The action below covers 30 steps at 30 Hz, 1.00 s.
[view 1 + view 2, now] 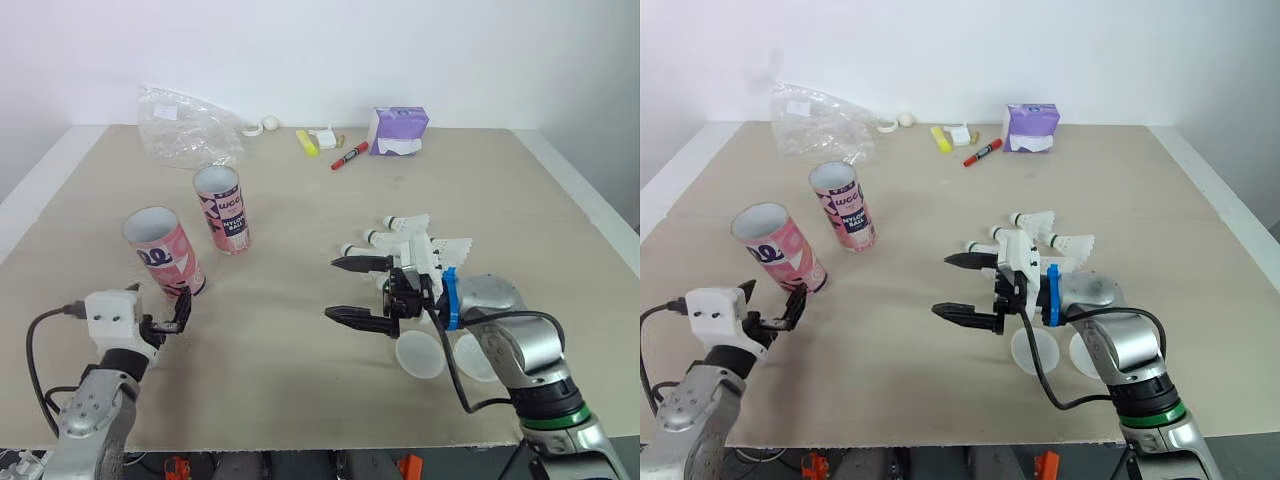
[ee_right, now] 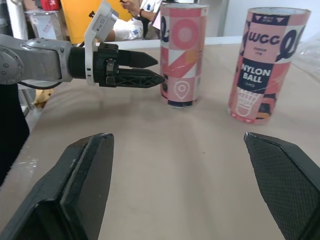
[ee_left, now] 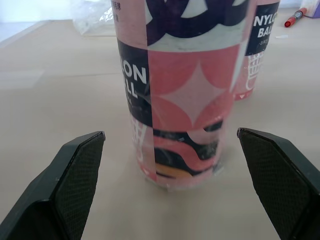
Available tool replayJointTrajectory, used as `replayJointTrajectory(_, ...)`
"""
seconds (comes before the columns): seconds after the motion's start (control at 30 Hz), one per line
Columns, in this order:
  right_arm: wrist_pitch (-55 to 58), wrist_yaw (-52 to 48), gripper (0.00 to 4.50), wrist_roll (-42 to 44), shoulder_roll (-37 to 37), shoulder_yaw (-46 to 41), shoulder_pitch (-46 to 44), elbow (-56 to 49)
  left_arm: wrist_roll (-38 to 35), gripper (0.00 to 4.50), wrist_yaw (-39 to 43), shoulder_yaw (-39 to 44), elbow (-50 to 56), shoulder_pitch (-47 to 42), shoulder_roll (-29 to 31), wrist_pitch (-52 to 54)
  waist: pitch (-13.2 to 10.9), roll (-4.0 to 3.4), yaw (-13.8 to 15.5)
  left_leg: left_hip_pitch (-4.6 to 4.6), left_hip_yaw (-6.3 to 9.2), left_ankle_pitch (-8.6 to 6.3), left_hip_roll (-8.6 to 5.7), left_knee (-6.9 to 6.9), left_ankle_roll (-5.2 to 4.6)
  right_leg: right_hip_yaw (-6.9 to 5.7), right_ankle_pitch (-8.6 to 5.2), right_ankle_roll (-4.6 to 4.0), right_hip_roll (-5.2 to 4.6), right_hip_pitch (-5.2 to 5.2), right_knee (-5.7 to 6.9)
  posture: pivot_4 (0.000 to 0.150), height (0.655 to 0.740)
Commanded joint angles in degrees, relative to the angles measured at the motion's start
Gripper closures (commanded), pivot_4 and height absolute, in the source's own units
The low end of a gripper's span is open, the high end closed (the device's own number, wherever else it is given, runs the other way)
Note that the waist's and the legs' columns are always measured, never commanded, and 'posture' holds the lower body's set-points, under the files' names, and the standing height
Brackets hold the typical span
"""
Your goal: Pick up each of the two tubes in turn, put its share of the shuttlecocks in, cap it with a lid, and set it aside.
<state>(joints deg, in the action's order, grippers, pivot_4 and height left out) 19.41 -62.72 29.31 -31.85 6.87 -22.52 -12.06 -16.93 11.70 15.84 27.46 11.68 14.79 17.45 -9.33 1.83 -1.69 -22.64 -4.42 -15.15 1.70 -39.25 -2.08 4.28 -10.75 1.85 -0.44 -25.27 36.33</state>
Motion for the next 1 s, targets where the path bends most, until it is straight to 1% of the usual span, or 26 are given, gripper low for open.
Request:
replayJointTrajectory(0.03, -1.05, -0.25, 0.0, -0.09, 0.49, -0.49, -1.15, -0.69, -0.31, 0.08, 0.99, 0.97, -2.04, -2.41, 1.22, -1.13, 0.0, 0.0, 0.01, 0.0, 0.01, 0.0, 0.0, 0.0, 0.0, 0.0, 0.0, 0.0, 0.0, 0.0, 0.0, 0.15, 0.74)
replayJointTrajectory(0.27, -0.56, 0.5, 0.0, -0.55, 0.82, -0.62, -0.86, -1.42, -0.57, 0.08, 4.24, 0.38, -9.13, -7.47, 3.25, -1.41, 0.0, 0.01, 0.01, 0.0, 0.01, 0.0, 0.02, 0.0, 0.0, -0.02, 0.02, -0.02, 0.01, 0.0, 0.0, 0.15, 0.74)
replayJointTrajectory(0.47, 0.0, 1.3, 0.0, -0.6, 0.77, -0.78, -0.31, -2.51, -0.31, 0.08, 7.87, 0.31, -17.54, -12.35, 5.34, -3.7, 0.0, 0.02, 0.04, 0.0, 0.01, 0.0, 0.02, 0.01, 0.0, -0.03, 0.02, -0.03, 0.01, 0.0, 0.0, 0.15, 0.74)
replayJointTrajectory(0.63, 0.57, 2.01, 0.0, -0.44, 0.32, -1.19, -0.2, -3.24, -0.32, 0.08, 9.94, -0.43, -22.78, -16.08, 5.91, -4.72, 0.0, 0.03, 0.16, 0.0, 0.0, 0.0, 0.02, 0.01, 0.0, -0.04, 0.03, -0.04, 0.0, 0.0, 0.0, 0.15, 0.74)
replayJointTrajectory(1.0, 2.12, 2.81, 0.0, 0.06, -0.39, -1.65, 0.27, -4.96, 2.02, 0.08, 14.45, -2.75, -31.33, -20.84, 7.87, -11.28, 0.01, 0.03, 0.31, -0.02, 0.01, -0.01, 0.03, 0.02, 0.01, -0.05, 0.04, -0.05, -0.01, -0.02, 0.0, 0.15, 0.74)
